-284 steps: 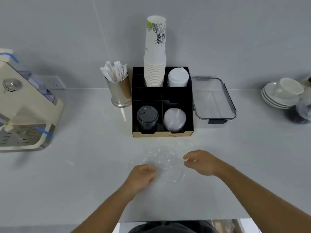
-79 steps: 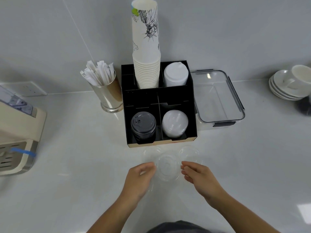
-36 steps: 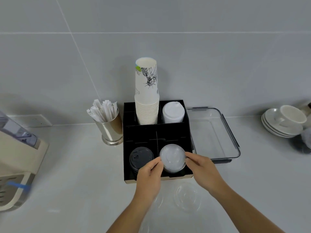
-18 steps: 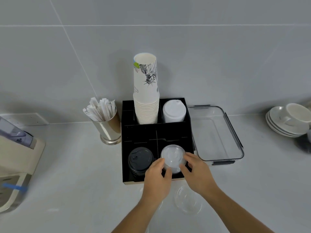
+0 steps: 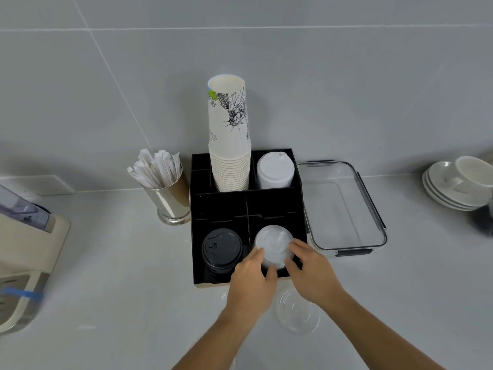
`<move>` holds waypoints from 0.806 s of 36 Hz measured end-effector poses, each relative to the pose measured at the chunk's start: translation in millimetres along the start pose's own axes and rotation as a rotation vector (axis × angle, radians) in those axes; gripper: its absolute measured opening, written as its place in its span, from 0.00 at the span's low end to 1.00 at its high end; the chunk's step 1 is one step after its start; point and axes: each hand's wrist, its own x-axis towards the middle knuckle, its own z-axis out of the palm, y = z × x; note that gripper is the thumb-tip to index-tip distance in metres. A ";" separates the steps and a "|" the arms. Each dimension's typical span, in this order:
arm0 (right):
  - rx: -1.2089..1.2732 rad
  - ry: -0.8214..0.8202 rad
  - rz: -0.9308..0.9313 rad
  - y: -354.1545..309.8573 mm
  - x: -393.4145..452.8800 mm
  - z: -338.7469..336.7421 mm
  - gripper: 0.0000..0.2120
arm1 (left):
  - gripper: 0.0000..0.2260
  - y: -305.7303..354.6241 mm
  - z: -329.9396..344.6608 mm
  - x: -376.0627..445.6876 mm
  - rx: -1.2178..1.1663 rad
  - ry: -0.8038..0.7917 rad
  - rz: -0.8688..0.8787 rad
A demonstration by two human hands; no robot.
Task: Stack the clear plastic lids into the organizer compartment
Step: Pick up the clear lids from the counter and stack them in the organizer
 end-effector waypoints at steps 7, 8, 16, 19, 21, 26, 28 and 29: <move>-0.047 -0.054 0.039 -2.9 -6.8 -4.5 0.13 | 0.08 -6.0 -3.3 -0.6 0.015 0.039 -0.027; -0.046 -0.054 0.051 -3.0 -7.1 -6.6 0.17 | 0.07 -7.7 -4.4 -0.5 0.013 0.039 -0.025; 0.005 0.014 -0.004 2.5 -25.7 -21.2 0.18 | 0.13 -26.4 -11.8 -24.5 -0.024 0.000 -0.071; 0.007 0.056 0.043 12.2 -37.5 -22.2 0.18 | 0.08 -32.7 -8.9 -36.2 -0.053 -0.069 -0.158; 0.013 0.050 0.094 20.5 -46.0 -20.9 0.18 | 0.04 -36.1 -5.4 -44.5 -0.087 -0.093 -0.221; 0.039 -0.017 0.241 46.1 -63.3 -14.2 0.18 | 0.04 -41.4 9.8 -56.9 -0.139 -0.126 -0.365; 0.052 -0.060 0.314 54.2 -66.2 -10.8 0.18 | 0.04 -40.8 15.3 -60.0 -0.186 -0.128 -0.416; 0.050 -0.082 0.349 58.2 -67.1 -9.1 0.18 | 0.04 -40.2 18.2 -60.7 -0.194 -0.130 -0.436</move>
